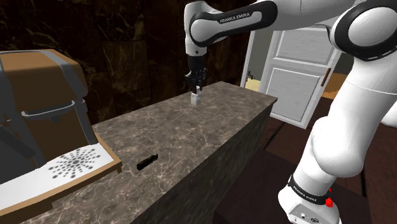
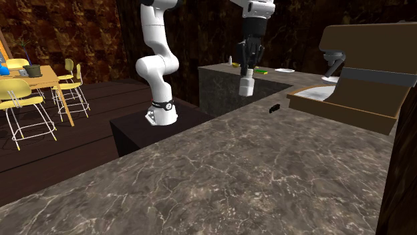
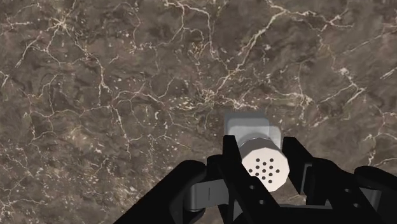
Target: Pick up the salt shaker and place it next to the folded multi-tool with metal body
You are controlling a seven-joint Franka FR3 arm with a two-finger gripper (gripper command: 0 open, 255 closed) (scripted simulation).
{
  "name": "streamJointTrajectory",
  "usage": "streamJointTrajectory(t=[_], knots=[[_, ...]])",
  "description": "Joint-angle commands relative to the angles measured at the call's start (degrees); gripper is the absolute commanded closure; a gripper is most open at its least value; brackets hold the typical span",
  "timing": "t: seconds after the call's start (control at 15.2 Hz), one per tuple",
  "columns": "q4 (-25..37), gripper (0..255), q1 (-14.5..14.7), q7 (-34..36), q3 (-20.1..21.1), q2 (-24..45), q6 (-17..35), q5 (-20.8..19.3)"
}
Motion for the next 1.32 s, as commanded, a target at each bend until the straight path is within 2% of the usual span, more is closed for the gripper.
streamJointTrajectory(t=[0.0,0.66,1.25], knots=[[1.25,255,1.2,2.48,1.29,0.65,-0.87,0.13],[6.42,255,7.88,15.62,8.04,4.61,-3.56,0.46],[17.47,255,14.54,27.06,13.17,13.05,-7.51,-0.66]])
